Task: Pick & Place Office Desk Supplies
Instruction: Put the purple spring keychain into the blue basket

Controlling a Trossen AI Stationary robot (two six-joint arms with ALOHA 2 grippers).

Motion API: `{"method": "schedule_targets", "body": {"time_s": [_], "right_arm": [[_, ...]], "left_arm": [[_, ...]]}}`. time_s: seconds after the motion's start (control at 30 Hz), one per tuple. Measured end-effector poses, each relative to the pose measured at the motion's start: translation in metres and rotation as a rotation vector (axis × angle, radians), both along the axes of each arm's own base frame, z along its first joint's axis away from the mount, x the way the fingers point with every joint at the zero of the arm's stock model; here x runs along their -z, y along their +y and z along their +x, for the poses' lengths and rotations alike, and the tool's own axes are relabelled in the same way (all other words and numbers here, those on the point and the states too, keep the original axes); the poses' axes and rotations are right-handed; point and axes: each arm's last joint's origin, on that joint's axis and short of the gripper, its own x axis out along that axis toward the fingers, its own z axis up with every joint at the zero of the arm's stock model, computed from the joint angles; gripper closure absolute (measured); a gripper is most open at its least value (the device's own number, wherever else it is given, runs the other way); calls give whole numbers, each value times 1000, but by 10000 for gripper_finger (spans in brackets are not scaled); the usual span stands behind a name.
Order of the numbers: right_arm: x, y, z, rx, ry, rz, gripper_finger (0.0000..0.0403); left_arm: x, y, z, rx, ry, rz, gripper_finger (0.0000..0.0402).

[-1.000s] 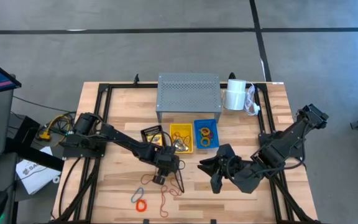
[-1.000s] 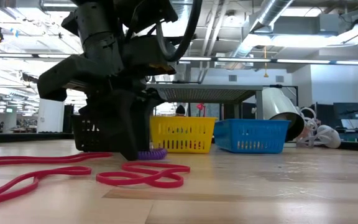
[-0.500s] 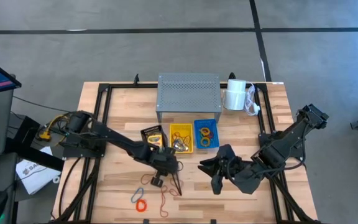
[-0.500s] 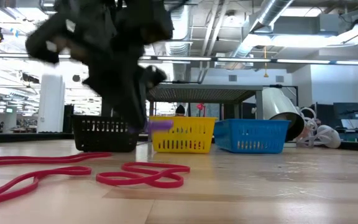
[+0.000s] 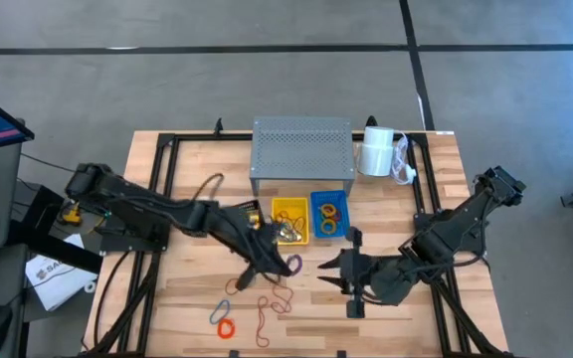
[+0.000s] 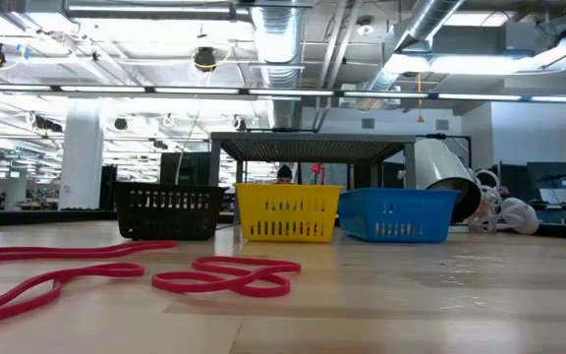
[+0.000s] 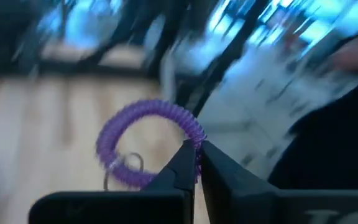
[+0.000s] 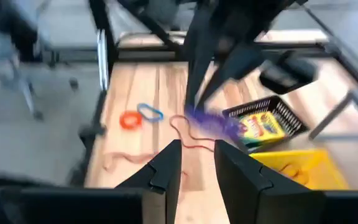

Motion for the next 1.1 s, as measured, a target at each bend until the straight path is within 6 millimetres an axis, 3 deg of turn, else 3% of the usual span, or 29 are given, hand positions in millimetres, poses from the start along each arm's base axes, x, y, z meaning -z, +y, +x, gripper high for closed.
{"method": "schedule_targets", "body": {"time_s": [0.13, 0.3, 0.47, 0.67, 1.1], "right_arm": [[-2, -12, 8, -43, 5, -122, 310], [-21, -26, 16, -67, -30, -141, 296], [-38, -30, 18, -102, -69, -129, 230], [-40, -31, 18, -98, -85, -119, 157], [-41, -34, 26, -55, -120, -112, 181]], "left_arm": [[-20, 6, -6, 63, -126, -130, 398], [-27, 9, -7, 122, -136, -227, 397], [-28, 12, -6, 112, -125, -254, 398], [-30, 24, -3, 68, -117, -317, 398], [-38, 26, -3, 72, -158, -388, 397]]}}
